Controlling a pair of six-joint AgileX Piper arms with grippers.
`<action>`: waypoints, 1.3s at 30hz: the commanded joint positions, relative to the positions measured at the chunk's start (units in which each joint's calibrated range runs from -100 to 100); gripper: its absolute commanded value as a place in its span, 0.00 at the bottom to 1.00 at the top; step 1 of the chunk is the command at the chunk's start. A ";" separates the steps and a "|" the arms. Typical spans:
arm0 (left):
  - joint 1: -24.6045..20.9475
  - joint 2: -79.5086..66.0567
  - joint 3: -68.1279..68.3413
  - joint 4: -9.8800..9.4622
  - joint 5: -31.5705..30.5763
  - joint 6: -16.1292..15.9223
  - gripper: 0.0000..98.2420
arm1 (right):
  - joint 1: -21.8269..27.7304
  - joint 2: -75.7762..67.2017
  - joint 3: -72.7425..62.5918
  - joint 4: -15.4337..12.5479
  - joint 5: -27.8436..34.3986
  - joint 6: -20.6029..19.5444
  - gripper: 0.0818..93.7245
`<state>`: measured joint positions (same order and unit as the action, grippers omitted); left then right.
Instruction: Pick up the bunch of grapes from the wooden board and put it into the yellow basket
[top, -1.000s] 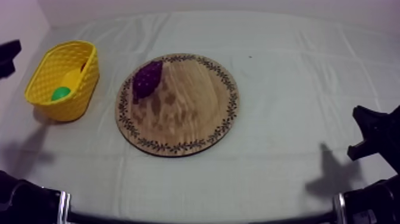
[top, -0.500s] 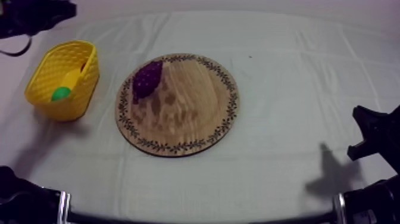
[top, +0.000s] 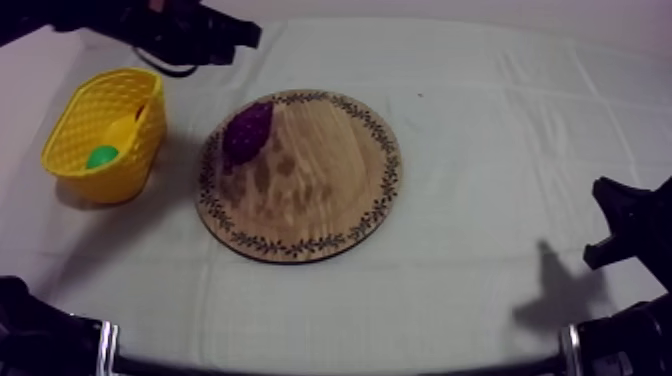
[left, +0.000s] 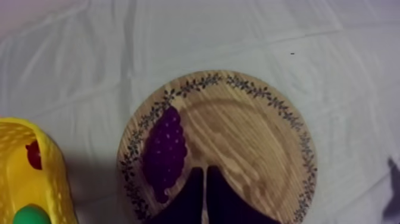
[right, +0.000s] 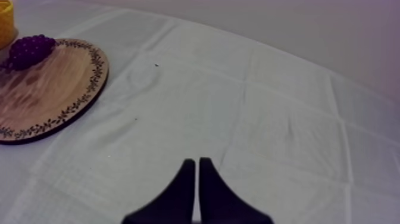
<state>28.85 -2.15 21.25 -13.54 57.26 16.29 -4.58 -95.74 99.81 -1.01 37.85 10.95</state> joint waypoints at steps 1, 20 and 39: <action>-0.29 7.56 -2.19 -0.16 0.11 -0.08 0.00 | -0.02 -0.01 -0.03 0.01 -0.03 0.02 0.00; -2.50 22.07 -4.40 1.08 0.04 -2.45 0.91 | -0.02 -0.01 -0.03 0.01 -0.03 0.02 0.00; -4.18 35.23 -8.22 1.09 -5.08 -1.72 0.84 | -0.02 -0.01 -0.03 0.01 -0.03 0.01 0.00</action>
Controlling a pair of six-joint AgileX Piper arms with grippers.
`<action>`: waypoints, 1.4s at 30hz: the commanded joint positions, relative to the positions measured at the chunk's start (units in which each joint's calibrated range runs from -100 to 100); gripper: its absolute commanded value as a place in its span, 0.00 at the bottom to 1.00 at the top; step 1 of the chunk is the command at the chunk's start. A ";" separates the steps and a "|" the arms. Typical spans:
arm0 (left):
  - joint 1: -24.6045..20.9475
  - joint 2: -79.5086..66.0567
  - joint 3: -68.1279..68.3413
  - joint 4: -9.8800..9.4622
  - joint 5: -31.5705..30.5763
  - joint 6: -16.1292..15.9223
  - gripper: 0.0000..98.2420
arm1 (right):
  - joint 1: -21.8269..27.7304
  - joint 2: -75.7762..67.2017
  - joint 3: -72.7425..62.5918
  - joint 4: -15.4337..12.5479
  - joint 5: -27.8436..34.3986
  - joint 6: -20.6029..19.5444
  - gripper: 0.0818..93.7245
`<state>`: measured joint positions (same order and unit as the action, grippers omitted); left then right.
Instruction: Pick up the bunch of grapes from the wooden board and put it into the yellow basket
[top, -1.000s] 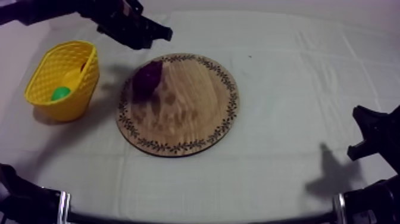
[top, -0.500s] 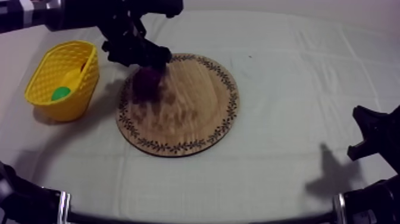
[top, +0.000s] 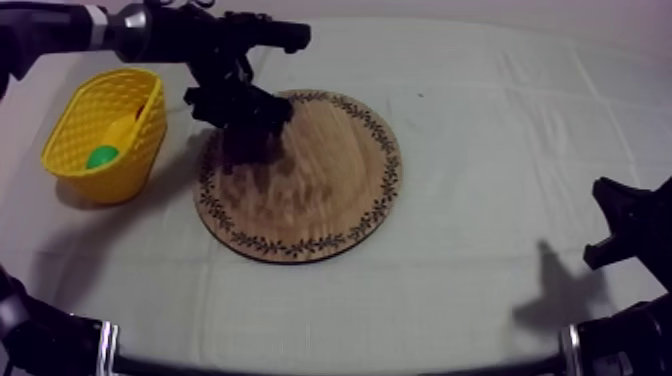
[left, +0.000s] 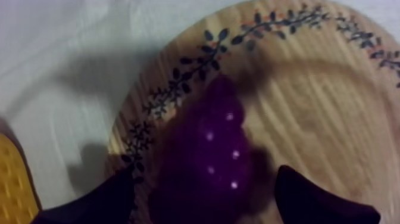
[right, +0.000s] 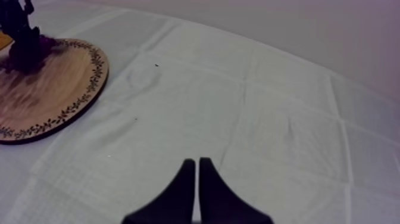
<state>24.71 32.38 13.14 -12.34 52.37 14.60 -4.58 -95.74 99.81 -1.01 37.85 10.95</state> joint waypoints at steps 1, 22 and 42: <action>-0.18 1.26 -0.33 -0.16 -0.46 -0.06 0.82 | -0.02 -0.01 -0.03 0.01 -0.03 0.01 0.00; -1.58 -16.74 10.21 2.88 8.28 -4.35 0.34 | -0.02 -0.01 -0.03 0.01 -0.03 0.02 0.00; -21.70 -43.27 27.12 2.31 -3.45 -16.61 0.37 | -0.02 -0.01 -0.03 0.01 -0.03 0.02 0.00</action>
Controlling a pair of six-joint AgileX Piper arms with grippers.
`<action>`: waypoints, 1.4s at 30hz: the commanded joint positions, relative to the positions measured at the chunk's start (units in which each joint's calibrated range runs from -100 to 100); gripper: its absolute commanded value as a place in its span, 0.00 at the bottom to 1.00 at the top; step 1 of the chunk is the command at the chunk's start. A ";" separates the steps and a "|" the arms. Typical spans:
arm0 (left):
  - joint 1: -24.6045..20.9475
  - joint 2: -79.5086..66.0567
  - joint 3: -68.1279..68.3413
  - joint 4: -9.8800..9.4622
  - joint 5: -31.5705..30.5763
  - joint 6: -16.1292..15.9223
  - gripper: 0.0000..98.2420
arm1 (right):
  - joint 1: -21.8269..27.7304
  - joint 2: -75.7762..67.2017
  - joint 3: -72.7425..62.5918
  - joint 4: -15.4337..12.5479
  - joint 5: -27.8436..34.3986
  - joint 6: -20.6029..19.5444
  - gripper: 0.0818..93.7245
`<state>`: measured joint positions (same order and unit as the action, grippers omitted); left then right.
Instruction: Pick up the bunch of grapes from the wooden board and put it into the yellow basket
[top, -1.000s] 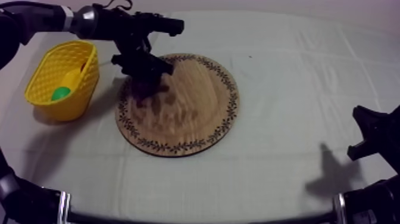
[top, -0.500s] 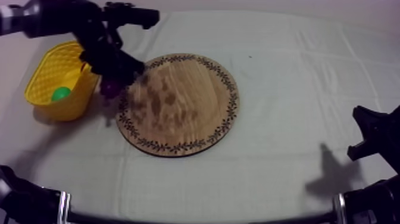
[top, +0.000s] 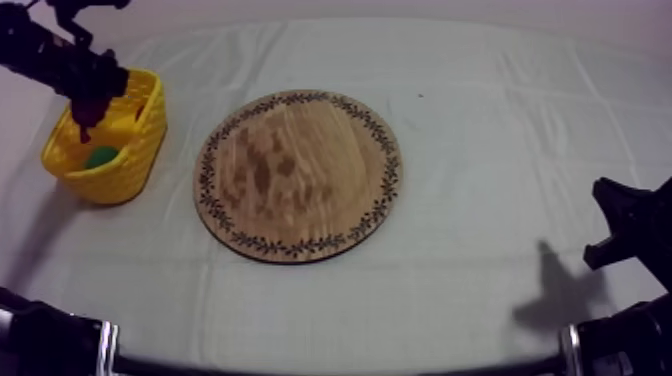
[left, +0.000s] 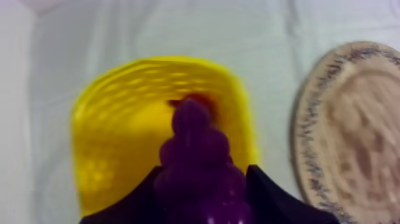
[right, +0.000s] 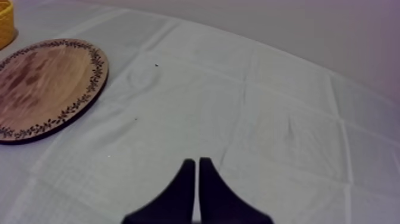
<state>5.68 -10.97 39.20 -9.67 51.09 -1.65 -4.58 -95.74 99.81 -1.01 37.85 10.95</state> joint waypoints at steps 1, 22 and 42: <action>-3.32 0.20 2.11 -0.72 -3.43 -0.35 0.37 | -0.02 -0.01 -0.03 0.01 -0.03 0.02 0.00; -7.79 6.72 6.19 -1.79 -18.39 1.38 0.86 | -0.02 -0.01 -0.03 0.01 -0.03 0.02 0.00; -7.51 -30.61 21.34 -1.76 -28.98 5.48 0.01 | -0.02 -0.01 -0.03 0.01 -0.03 0.00 0.00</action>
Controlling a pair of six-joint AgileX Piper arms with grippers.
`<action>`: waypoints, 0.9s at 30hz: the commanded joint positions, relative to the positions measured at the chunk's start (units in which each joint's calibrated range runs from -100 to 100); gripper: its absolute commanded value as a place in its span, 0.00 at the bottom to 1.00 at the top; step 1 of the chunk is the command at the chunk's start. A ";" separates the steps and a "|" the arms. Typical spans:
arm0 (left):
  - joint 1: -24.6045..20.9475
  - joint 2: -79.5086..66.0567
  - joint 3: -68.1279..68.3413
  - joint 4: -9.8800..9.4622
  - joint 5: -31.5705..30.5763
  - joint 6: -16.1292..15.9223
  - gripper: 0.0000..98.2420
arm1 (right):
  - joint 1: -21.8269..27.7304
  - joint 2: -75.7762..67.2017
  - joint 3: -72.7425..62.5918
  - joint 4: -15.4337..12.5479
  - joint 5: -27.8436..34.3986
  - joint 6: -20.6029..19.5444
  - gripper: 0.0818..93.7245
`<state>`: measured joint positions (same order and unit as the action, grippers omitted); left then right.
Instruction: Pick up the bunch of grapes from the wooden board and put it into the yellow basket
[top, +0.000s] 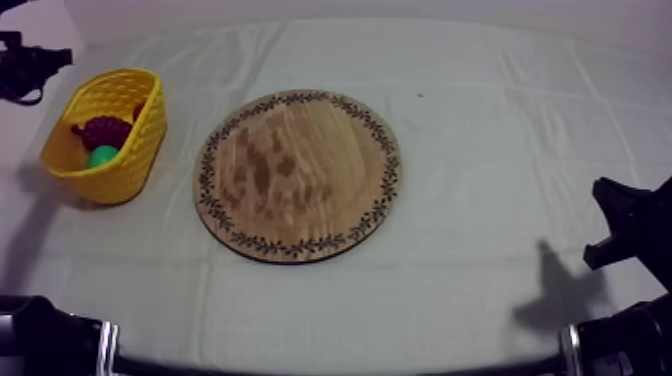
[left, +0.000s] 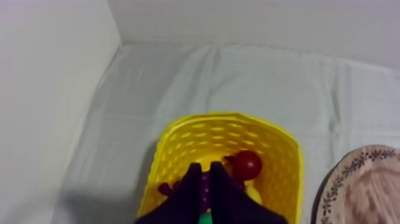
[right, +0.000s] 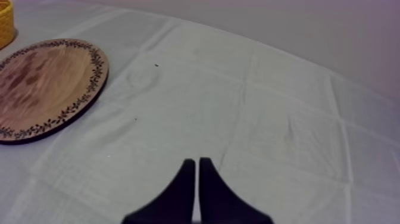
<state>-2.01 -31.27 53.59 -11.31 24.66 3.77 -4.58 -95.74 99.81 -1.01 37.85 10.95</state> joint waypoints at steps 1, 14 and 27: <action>0.41 -13.77 10.15 -0.17 -3.63 -0.22 0.01 | -0.02 -0.01 -0.03 0.01 -0.03 -0.01 0.00; 1.04 -52.55 41.15 -0.33 -6.06 0.85 0.00 | -0.02 -0.01 -0.03 0.01 -0.03 0.00 0.00; 4.31 -65.93 46.11 4.40 -0.20 -3.31 0.00 | -0.02 -0.01 -0.03 0.01 -0.03 0.02 0.00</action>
<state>2.07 -96.31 99.65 -7.02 24.24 0.94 -4.58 -95.74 99.81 -1.01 37.85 10.95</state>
